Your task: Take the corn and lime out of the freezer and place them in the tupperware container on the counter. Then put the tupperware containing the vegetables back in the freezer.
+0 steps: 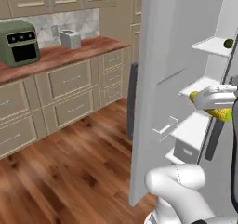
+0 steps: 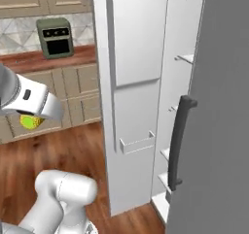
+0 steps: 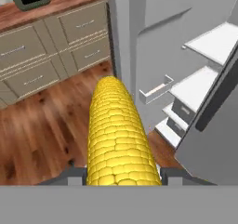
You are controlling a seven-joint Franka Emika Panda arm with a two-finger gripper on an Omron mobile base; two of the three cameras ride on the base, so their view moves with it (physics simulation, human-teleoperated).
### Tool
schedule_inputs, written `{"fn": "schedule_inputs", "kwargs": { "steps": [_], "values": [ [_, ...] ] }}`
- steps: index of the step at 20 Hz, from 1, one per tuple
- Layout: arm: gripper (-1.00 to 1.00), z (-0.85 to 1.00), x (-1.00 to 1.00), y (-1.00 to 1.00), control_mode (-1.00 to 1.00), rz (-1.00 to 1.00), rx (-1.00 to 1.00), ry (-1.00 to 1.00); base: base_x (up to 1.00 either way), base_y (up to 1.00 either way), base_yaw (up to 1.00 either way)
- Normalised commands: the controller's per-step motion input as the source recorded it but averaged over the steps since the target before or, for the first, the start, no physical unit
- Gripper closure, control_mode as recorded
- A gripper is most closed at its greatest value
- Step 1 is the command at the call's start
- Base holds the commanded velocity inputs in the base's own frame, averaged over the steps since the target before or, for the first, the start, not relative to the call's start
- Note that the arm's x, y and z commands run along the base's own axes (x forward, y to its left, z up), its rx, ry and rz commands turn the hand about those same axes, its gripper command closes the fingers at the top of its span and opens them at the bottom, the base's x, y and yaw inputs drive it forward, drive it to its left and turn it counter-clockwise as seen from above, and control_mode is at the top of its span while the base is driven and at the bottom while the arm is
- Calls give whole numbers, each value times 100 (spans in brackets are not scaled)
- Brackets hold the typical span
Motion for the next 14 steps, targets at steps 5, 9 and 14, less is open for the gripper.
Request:
{"fn": "schedule_inputs", "kwargs": {
  "steps": [5, 9, 14],
  "values": [
    [100, 0, 0, 0, 100, 0, 0, 0, -38, 51, 87],
    [100, 0, 0, 0, 100, 0, 0, 0, -14, 68, 77],
    [100, 0, 0, 0, 100, 0, 0, 0, 55, 53, 40]
  ]
}}
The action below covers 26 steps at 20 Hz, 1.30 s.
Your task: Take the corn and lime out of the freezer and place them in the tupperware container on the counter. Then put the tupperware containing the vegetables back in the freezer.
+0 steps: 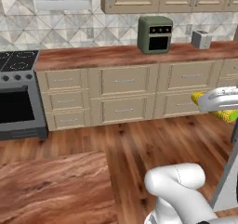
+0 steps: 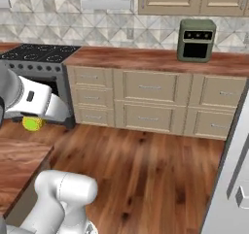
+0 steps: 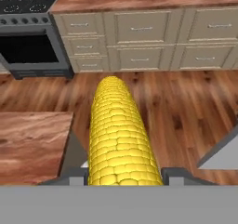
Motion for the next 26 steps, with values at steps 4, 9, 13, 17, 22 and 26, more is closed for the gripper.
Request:
{"fn": "schedule_inputs", "kwargs": {
  "steps": [4, 9, 13, 17, 22, 26],
  "values": [
    [100, 0, 0, 0, 100, 0, 0, 0, 100, 7, 6],
    [100, 0, 0, 0, 100, 0, 0, 0, 100, 0, 0],
    [100, 0, 0, 0, 100, 0, 0, 0, 100, 0, 0],
    [100, 0, 0, 0, 100, 0, 0, 0, 100, 0, 0],
    [100, 0, 0, 0, 100, 0, 0, 0, 100, 0, 13],
    [100, 0, 0, 0, 100, 0, 0, 0, 100, 0, 65]
  ]
}}
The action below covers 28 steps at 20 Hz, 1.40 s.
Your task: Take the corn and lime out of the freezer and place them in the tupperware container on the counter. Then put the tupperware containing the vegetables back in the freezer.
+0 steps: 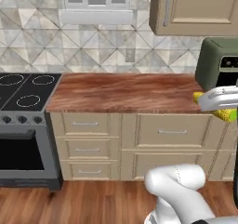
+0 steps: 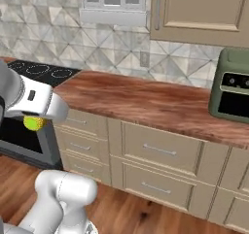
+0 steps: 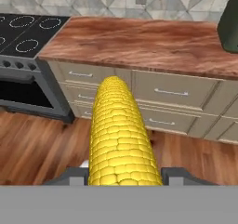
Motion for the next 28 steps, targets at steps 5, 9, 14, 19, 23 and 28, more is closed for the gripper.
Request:
{"fn": "schedule_inputs", "kwargs": {
  "steps": [5, 9, 14, 19, 23, 28],
  "values": [
    [100, 0, 0, 0, 100, 0, 0, 0, 85, 0, 80],
    [100, 0, 0, 0, 100, 0, 0, 0, 84, 0, 78],
    [100, 0, 0, 0, 100, 0, 0, 0, 79, 0, 77],
    [100, 0, 0, 0, 100, 0, 0, 0, 74, 0, 77],
    [100, 0, 0, 0, 100, 0, 0, 0, 68, 4, 77],
    [100, 0, 0, 0, 100, 0, 0, 0, 73, 7, 74]
  ]
}}
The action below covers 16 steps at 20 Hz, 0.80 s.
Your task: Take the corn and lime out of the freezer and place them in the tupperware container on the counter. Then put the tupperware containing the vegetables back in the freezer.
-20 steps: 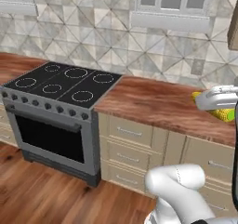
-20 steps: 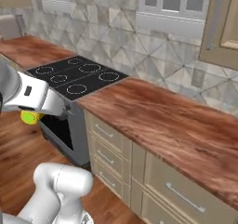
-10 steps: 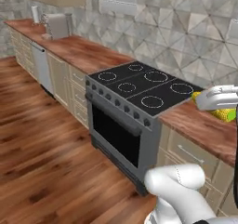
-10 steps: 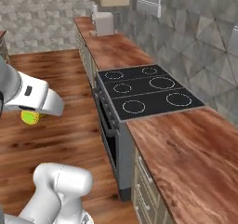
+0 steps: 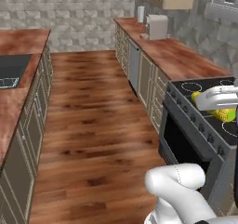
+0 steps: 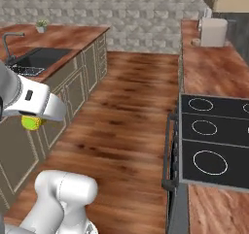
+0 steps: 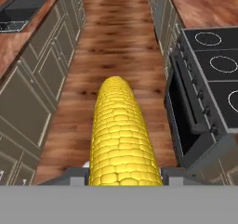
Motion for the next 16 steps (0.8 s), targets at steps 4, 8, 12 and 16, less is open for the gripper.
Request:
{"fn": "schedule_inputs", "kwargs": {
  "steps": [4, 8, 12, 16],
  "values": [
    [100, 0, 0, 0, 100, 0, 0, 0, 78, 7, 72],
    [100, 0, 0, 0, 100, 0, 0, 0, 81, 3, 72],
    [100, 0, 0, 0, 100, 0, 0, 0, 79, 1, 71],
    [100, 0, 0, 0, 100, 0, 0, 0, 79, 0, 66]
  ]
}}
